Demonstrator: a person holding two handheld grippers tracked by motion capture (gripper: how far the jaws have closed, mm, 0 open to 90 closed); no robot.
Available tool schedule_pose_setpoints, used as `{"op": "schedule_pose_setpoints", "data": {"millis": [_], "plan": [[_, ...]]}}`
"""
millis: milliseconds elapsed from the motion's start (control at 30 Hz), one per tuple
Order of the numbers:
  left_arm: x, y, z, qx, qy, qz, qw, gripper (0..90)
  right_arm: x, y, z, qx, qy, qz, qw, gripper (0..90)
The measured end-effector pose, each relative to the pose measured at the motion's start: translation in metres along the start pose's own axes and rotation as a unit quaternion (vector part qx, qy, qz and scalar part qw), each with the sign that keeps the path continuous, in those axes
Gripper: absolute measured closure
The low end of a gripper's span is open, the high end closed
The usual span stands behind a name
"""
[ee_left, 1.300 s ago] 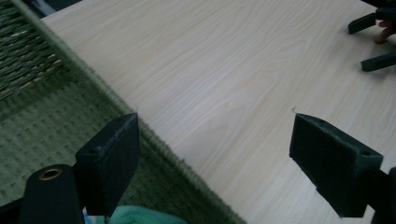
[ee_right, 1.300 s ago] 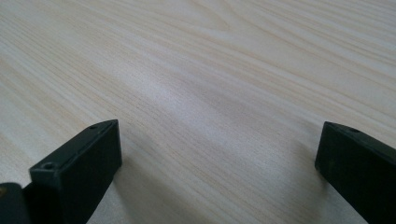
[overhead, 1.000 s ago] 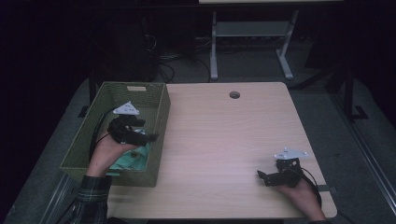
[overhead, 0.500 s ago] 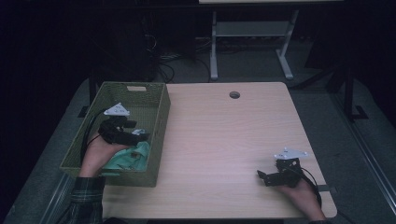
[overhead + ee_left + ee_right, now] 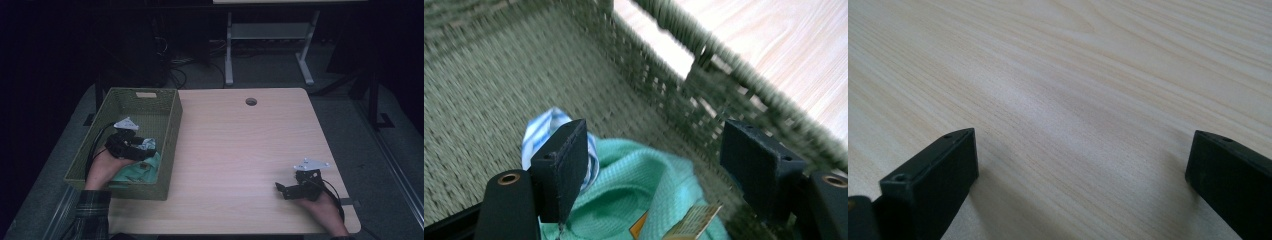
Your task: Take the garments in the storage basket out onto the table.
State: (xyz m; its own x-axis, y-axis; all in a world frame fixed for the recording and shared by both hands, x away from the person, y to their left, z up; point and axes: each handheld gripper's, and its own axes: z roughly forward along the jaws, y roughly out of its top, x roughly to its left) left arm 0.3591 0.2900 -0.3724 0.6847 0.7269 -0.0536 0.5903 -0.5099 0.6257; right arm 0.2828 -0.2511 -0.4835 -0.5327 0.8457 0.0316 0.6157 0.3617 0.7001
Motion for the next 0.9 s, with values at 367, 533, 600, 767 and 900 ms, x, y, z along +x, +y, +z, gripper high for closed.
{"op": "schedule_pose_setpoints", "data": {"millis": [367,533,600,767,900], "plan": [[0.001,-0.006,0.011,0.024,-0.015,0.001,0.9996,31.1,0.0,0.0,0.0,0.0,0.0,0.0,1.0,0.0],[0.001,-0.009,0.02,0.048,-0.018,0.011,0.9986,35.0,0.0,0.0,0.0,0.0,0.0,0.0,1.0,0.0],[0.001,-0.01,0.021,0.051,-0.019,0.01,0.9985,35.5,0.0,0.0,0.0,0.0,0.0,0.0,1.0,0.0],[0.001,-0.012,0.026,0.062,-0.023,0.014,0.9977,42.5,0.0,0.0,0.0,0.0,0.0,0.0,1.0,0.0],[0.003,-0.012,0.028,0.073,-0.023,0.019,0.9969,54.8,0.0,0.0,0.0,0.0,0.0,0.0,1.0,0.0]]}}
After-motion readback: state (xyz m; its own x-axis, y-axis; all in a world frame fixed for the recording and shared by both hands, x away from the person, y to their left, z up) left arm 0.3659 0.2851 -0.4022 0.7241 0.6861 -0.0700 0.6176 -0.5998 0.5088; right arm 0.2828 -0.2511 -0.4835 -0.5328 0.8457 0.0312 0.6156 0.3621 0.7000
